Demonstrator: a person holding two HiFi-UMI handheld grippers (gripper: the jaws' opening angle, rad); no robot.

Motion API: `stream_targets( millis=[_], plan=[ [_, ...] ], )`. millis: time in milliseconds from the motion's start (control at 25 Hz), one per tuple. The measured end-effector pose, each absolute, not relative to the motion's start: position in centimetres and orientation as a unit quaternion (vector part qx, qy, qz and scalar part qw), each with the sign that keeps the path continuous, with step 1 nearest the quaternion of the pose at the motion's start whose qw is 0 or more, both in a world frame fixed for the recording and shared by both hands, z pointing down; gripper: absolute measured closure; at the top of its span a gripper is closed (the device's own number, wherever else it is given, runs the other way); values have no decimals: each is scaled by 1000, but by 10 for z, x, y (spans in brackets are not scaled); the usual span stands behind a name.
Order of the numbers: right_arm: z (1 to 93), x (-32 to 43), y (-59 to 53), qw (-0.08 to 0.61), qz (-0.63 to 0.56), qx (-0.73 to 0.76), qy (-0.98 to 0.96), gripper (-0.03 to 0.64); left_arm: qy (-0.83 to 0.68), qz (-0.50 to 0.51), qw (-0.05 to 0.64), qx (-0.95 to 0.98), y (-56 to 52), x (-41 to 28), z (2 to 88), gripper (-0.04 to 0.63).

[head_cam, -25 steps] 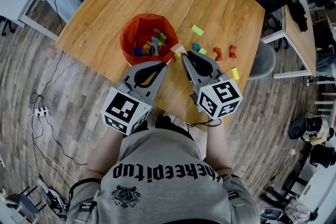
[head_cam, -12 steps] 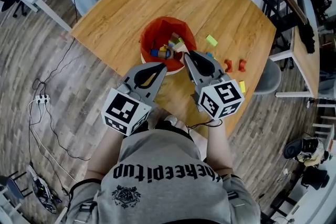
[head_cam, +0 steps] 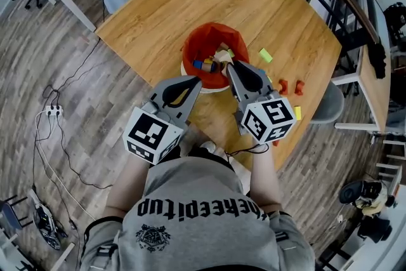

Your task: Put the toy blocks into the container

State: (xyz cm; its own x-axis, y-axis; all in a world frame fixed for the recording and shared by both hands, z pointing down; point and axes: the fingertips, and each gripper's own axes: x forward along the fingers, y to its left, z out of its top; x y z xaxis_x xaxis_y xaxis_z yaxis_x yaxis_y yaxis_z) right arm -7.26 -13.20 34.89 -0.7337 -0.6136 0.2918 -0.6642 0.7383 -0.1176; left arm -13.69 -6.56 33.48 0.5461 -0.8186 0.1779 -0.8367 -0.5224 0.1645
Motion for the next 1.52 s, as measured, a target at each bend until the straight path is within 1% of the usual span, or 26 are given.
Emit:
stream_targets(
  millis=[400, 480, 600, 880, 1520],
  plan=[
    [347, -71, -132, 106, 108, 361, -920, 540, -468, 41, 114, 876, -65, -135, 334, 580],
    [346, -69, -130, 103, 110, 363, -920, 554, -466, 41, 114, 877, -64, -134, 334, 580],
    [344, -67, -128, 94, 111, 364, -920, 599, -461, 42, 113, 879, -64, -133, 334, 580],
    [334, -64, -118, 80, 102, 368, -921, 606, -444, 43, 112, 888, -63, -124, 331, 580],
    [321, -17, -86, 49, 96, 422, -900, 606, -349, 50, 101, 930, -65, -58, 327, 580]
  ],
)
